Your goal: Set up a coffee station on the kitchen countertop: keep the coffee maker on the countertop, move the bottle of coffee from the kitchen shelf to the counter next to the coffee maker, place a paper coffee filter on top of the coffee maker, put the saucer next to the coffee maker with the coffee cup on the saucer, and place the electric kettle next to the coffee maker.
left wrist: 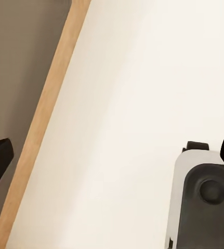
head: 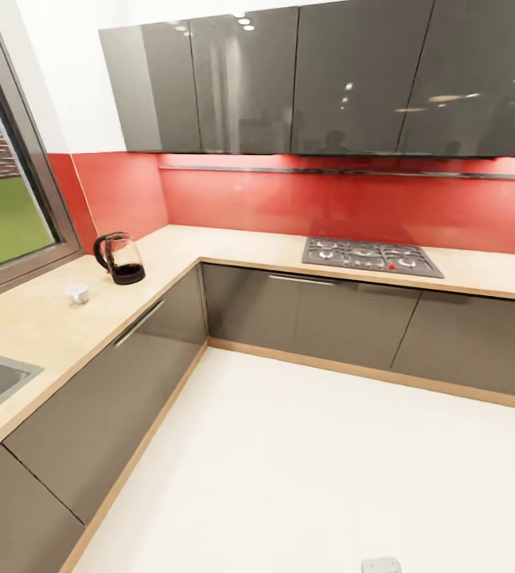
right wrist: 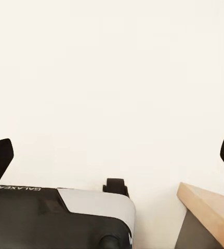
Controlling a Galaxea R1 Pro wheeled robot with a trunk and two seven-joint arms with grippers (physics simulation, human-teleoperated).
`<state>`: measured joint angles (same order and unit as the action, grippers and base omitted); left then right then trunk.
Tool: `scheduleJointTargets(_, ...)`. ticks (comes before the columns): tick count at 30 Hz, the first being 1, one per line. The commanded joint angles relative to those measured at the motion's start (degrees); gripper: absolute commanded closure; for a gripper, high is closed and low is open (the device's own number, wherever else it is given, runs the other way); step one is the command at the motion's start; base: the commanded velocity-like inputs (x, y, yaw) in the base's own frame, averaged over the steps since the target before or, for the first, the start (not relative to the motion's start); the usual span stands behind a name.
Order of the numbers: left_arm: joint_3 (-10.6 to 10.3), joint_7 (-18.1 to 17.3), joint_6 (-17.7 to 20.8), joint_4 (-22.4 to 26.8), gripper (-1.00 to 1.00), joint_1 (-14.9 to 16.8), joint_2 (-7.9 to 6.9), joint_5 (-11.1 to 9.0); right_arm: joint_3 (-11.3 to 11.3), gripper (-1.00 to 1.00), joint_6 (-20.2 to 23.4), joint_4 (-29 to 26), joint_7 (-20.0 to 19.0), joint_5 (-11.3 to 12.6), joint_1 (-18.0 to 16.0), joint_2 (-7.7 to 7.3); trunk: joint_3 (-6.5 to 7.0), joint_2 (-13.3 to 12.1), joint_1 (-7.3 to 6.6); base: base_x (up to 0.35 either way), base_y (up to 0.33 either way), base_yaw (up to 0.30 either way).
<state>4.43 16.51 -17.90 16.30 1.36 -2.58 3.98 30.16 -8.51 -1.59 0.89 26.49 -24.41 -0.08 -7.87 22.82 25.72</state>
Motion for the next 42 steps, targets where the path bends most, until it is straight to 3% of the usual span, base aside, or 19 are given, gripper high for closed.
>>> scheduleJointTargets(1, 0.4, 0.0, -0.2, 0.0, -1.0, 0.0, 0.04, 0.4, 0.5, -1.0, -0.1, 0.0, 0.0, 0.4, 0.0, -0.01, -0.11, 0.1, 0.06, 0.325, -0.109, 0.009)
scheduleJointTargets(23, 0.4, 0.0, -0.2, 0.0, -1.0, 0.0, 0.12, 0.4, 0.4, -1.0, -0.1, -0.1, 0.2, 0.5, 0.4, -0.01, -0.11, 0.1, 0.06, 0.337, 0.038, 0.001)
scheduleJointTargets(30, 0.4, 0.0, -0.2, 0.0, -1.0, 0.0, 0.12, 0.4, 0.4, -1.0, -0.1, -0.1, 0.2, 0.5, 0.4, -0.01, -0.11, 0.1, 0.06, 0.325, 0.093, 0.172)
scheduleJointTargets(33, 0.2, 0.0, -0.3, 0.8, -1.0, 0.2, 0.78, 0.4, 0.4, -1.0, -0.1, -0.1, 0.2, 0.6, 0.4, -0.01, -0.11, 0.1, 0.06, 0.081, 0.008, 0.056)
scheduleJointTargets(40, -6.1, -2.2, -1.0, 15.4, -1.0, 2.2, 2.11, 0.3, 0.3, -1.0, -0.1, -0.2, 0.3, 0.8, 0.4, -0.01, -0.11, 0.1, 0.06, 0.005, 0.001, 0.004)
scheduleJointTargets(41, -6.9, -3.3, -1.0, 16.8, -1.0, 3.4, 2.42, 0.3, 0.3, -1.0, -0.1, -0.2, 0.3, 0.8, 0.4, -0.01, -0.11, 0.1, 0.06, 0.0, 0.0, 0.0)
scheduleJointTargets(42, -7.9, -6.6, -1.0, 18.8, -1.0, 8.3, 4.08, 0.2, 0.3, -1.0, -0.1, -0.2, 0.3, 0.8, 0.4, -0.01, -0.11, 0.1, 0.06, 0.0, 0.0, 0.0)
